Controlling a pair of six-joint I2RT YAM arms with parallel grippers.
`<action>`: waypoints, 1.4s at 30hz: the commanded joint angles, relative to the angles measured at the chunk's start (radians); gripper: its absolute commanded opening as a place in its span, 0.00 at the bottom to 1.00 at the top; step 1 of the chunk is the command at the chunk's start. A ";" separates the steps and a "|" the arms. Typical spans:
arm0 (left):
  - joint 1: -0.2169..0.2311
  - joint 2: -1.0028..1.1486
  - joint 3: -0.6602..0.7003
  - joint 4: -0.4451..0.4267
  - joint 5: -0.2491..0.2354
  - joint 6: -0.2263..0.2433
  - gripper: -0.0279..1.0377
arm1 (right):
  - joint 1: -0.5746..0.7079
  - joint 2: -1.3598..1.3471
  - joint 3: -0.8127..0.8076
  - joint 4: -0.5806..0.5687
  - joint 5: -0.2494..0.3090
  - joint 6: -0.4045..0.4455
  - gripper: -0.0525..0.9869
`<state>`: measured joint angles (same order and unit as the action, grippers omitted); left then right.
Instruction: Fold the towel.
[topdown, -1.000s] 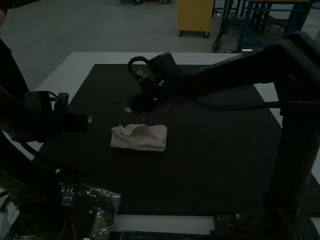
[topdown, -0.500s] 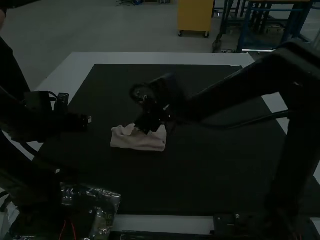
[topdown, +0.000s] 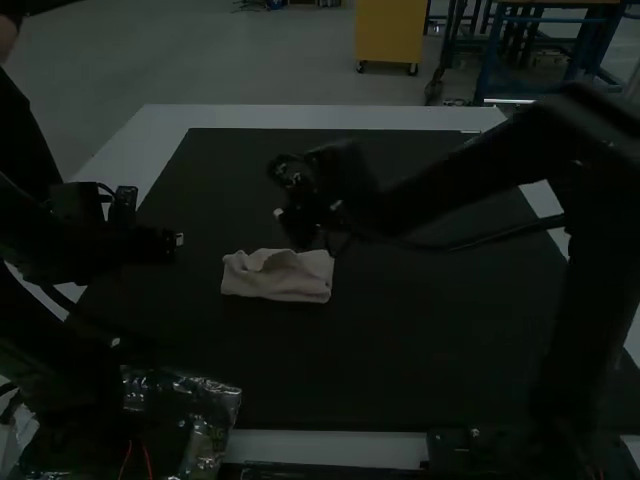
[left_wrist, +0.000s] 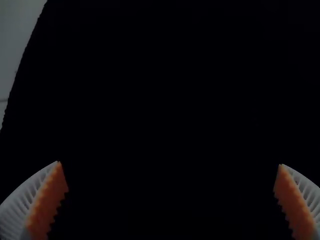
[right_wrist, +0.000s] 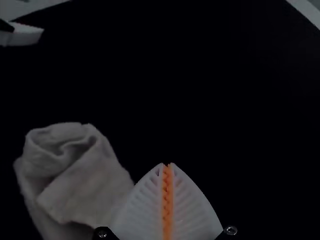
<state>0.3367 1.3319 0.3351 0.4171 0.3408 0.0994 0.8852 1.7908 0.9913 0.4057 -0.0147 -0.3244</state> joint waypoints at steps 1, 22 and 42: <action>0.002 -0.007 -0.004 0.006 0.007 -0.009 0.94 | -0.028 0.038 0.035 0.007 -0.062 0.081 0.03; 0.007 -0.007 -0.004 0.009 0.029 -0.010 0.94 | -0.045 0.226 0.081 0.067 -0.171 0.275 0.03; 0.010 -0.008 -0.004 0.006 0.056 -0.010 0.94 | 0.012 0.328 0.118 0.090 -0.222 0.369 0.03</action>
<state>0.3363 1.3319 0.3351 0.4194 0.3721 0.0956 0.8928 2.1090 1.0737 0.4885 -0.2146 0.0189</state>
